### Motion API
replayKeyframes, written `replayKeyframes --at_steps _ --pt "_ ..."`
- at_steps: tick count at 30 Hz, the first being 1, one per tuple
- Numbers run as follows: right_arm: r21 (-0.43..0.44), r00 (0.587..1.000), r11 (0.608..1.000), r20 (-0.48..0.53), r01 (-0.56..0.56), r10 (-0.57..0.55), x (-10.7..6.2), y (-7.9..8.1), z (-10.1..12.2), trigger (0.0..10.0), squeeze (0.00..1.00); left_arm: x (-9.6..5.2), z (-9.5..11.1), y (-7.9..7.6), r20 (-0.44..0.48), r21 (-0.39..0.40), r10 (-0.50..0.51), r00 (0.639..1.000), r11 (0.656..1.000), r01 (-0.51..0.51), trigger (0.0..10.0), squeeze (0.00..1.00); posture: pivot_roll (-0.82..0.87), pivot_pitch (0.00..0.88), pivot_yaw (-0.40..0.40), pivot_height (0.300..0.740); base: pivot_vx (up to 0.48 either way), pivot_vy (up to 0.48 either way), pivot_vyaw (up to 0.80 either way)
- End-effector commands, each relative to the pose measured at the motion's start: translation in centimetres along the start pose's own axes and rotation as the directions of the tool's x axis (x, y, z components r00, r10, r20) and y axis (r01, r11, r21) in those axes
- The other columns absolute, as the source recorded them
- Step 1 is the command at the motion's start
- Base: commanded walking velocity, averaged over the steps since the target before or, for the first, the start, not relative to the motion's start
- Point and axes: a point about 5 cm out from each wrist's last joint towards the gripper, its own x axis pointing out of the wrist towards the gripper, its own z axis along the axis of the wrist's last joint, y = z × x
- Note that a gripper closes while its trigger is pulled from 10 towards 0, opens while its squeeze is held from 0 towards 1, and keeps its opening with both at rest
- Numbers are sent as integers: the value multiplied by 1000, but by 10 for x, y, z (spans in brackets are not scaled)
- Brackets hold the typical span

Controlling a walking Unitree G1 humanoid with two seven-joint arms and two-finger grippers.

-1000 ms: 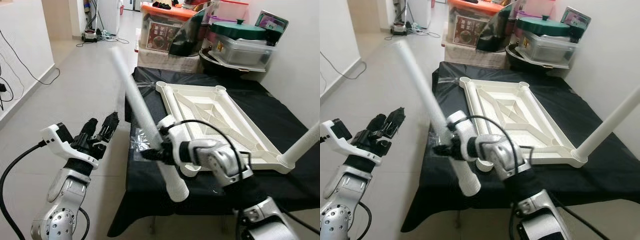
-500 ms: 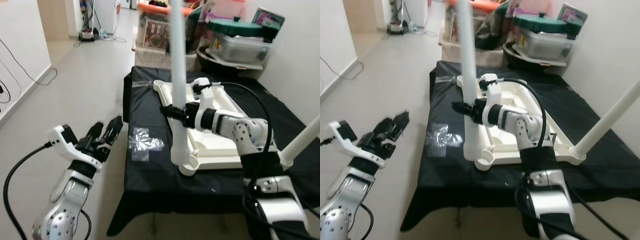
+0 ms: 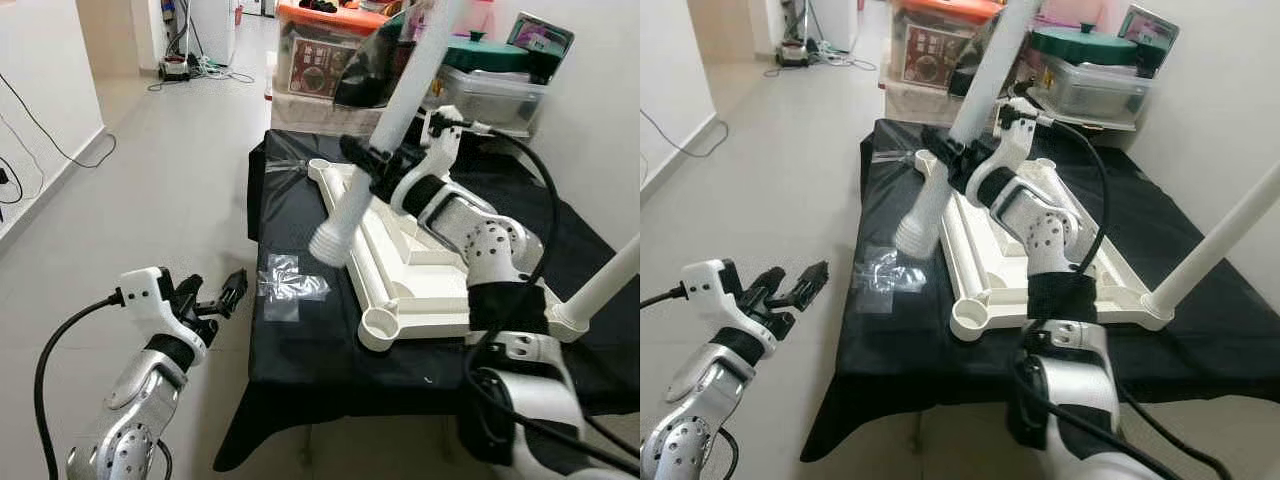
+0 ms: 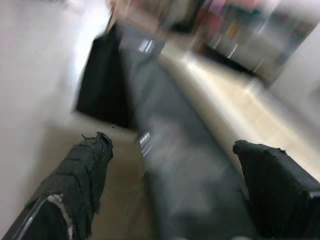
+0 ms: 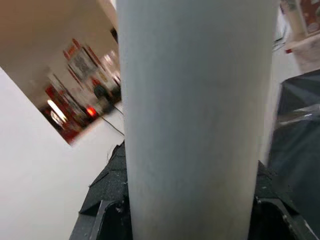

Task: Building children table

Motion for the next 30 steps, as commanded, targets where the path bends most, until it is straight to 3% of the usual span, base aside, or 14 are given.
replayKeyframes --at_steps 1,2,5,11,15,23,30 --pt "8 999 1000 37 1 -2 -2 0 7 0 0 0 -12 2 -69 28 33 997 999 -31 10000 0 98 0 -137 740 0 0 0" --pt "18 999 1000 35 -5 4 -2 1 5 0 0 0 -17 5 -99 82 56 993 995 -48 10000 0 98 0 -137 740 0 0 0" --pt "29 1000 999 27 -12 11 -4 0 0 0 0 -2 -21 5 -114 108 40 993 994 -28 10000 0 103 0 -144 740 0 0 0" --pt "39 1000 999 23 -11 10 -5 -1 -4 0 0 -1 -21 1 -116 105 2 993 994 10 10000 0 102 0 -141 740 0 0 0" --pt "51 1000 999 23 -6 5 -5 1 -13 0 0 0 -19 -4 -105 58 -59 993 996 65 10000 0 103 0 -138 740 0 0 0" --pt "43 1000 999 17 -1 0 -5 1 -17 0 0 -3 -16 -9 -67 83 -109 992 990 114 10000 0 104 0 -137 740 0 0 0" --pt "-48 987 985 12 163 -163 -2 -1 -39 0 0 0 -8 -18 -42 172 -144 989 974 150 10000 0 108 0 -138 740 0 0 0"
